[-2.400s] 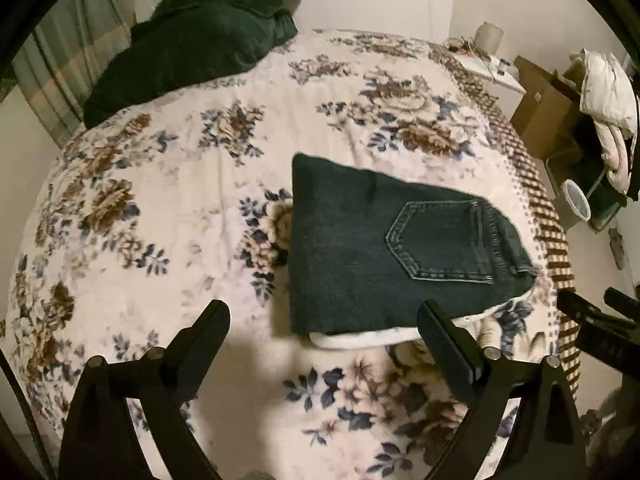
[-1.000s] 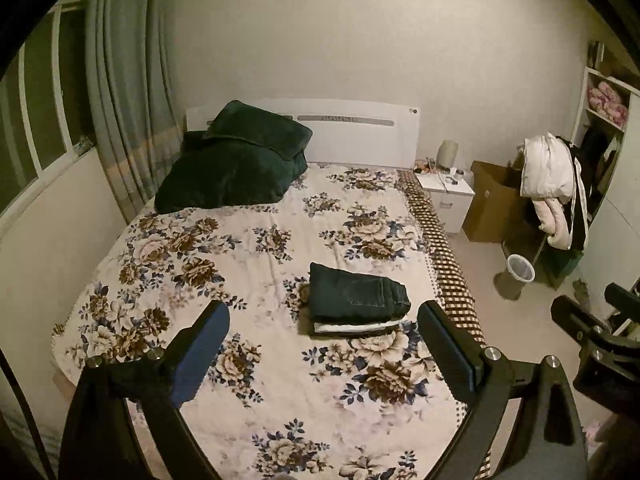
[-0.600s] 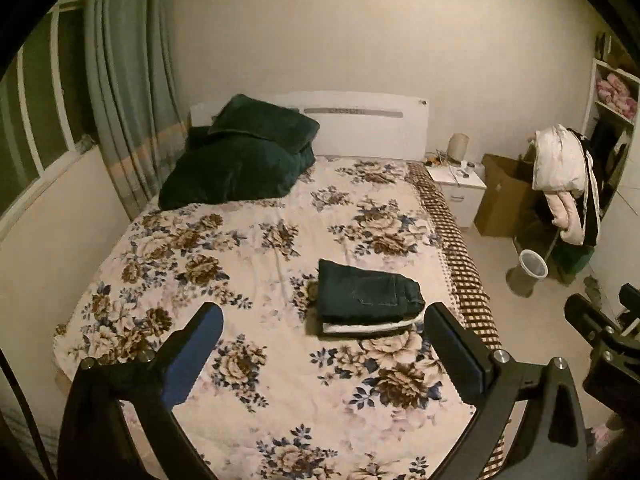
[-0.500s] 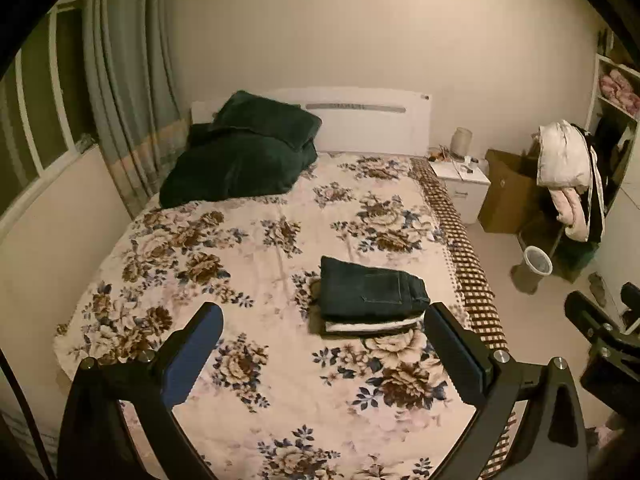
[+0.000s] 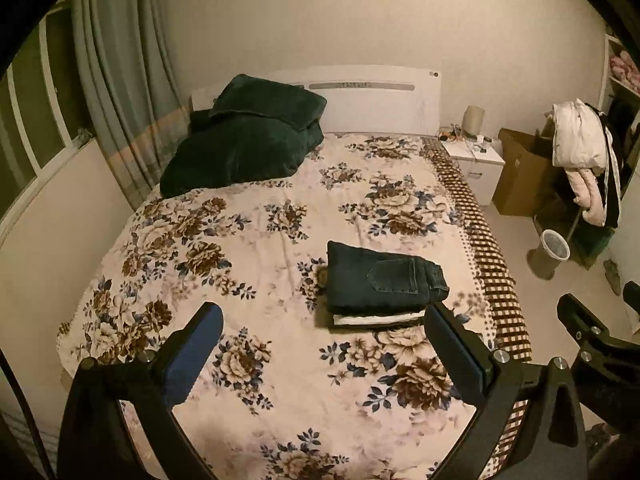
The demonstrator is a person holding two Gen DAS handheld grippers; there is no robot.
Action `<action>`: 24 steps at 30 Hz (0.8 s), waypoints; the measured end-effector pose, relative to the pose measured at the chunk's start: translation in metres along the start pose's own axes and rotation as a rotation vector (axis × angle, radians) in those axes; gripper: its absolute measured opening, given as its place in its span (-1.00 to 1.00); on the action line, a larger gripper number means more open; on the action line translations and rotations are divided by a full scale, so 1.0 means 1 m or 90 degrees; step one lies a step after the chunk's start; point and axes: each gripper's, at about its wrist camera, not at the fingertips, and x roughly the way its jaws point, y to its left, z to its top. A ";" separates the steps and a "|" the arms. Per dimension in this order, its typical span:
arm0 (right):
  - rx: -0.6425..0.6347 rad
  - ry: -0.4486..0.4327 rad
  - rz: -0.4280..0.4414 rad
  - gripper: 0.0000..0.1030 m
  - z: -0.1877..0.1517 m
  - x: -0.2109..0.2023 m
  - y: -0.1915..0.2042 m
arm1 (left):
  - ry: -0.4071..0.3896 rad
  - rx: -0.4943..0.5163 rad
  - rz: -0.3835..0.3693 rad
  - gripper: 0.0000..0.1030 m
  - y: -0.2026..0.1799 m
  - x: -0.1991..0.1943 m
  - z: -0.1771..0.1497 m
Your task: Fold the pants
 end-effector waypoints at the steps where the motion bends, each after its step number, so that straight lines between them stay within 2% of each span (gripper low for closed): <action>1: -0.001 0.003 0.002 0.96 0.000 0.003 0.001 | 0.002 0.000 0.000 1.00 0.000 0.002 0.000; 11: -0.001 0.022 0.017 0.98 -0.003 0.024 0.005 | 0.027 -0.008 0.004 1.00 0.002 0.016 -0.002; 24: 0.016 0.023 0.029 0.98 -0.009 0.027 0.001 | 0.028 -0.009 0.002 1.00 0.005 0.020 -0.002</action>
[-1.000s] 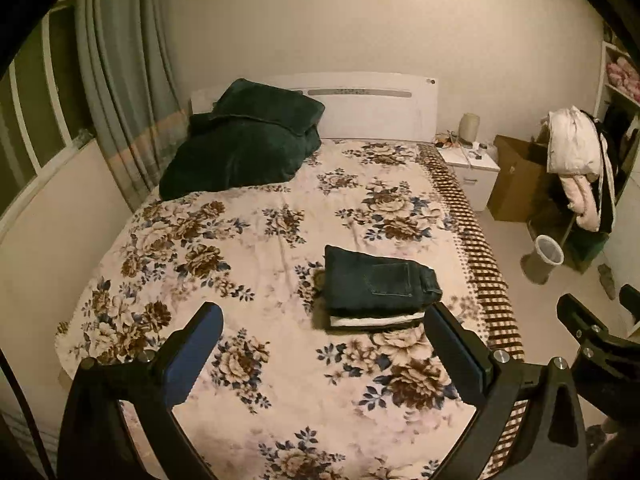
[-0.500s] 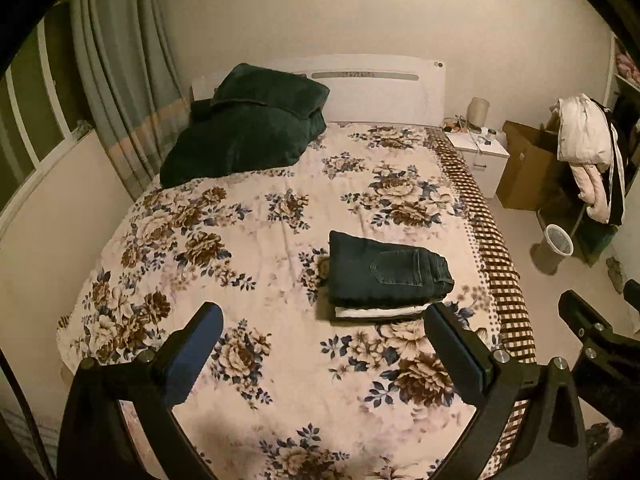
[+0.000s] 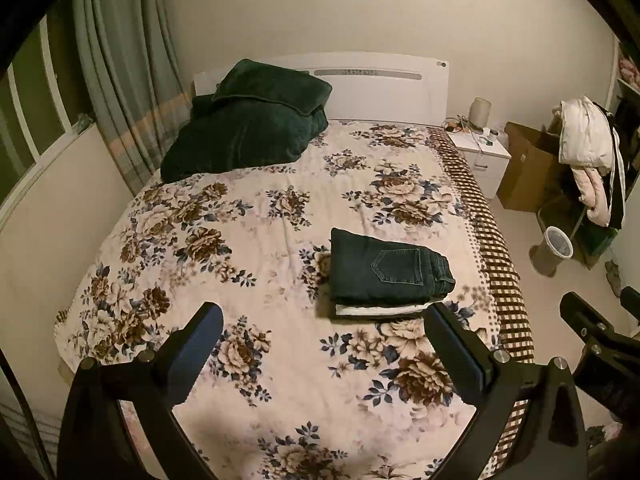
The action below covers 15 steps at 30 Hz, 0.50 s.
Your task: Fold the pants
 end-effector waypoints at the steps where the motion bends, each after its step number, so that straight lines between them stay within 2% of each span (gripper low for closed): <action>1: 0.001 0.000 0.001 0.98 0.000 0.000 0.000 | 0.000 -0.003 0.001 1.00 0.000 0.000 -0.001; 15: 0.012 -0.001 0.012 0.99 -0.002 -0.006 -0.002 | 0.000 -0.002 0.000 1.00 0.001 -0.001 -0.001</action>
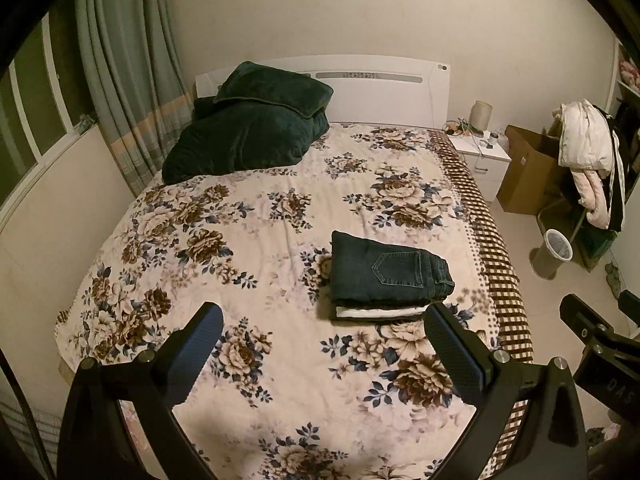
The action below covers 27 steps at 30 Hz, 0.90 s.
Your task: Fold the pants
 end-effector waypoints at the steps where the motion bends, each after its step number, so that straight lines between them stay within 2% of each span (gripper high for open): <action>1: -0.001 -0.001 0.000 0.99 0.000 0.000 0.000 | -0.001 0.000 0.002 1.00 0.000 0.000 0.000; 27: 0.001 -0.002 0.017 0.99 0.002 -0.014 -0.002 | -0.014 -0.001 0.000 1.00 -0.005 -0.011 0.004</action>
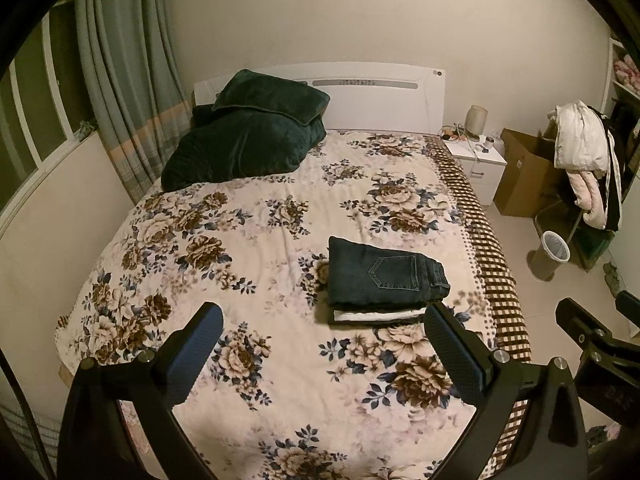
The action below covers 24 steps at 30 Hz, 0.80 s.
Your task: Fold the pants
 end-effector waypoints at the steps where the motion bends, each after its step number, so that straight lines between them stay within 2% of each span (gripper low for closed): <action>1: 0.000 0.001 0.002 0.99 0.001 -0.001 0.000 | -0.001 0.001 0.001 1.00 0.000 -0.001 -0.001; 24: -0.005 0.003 0.011 0.99 0.005 -0.007 0.001 | -0.006 -0.002 0.002 1.00 -0.005 -0.009 0.002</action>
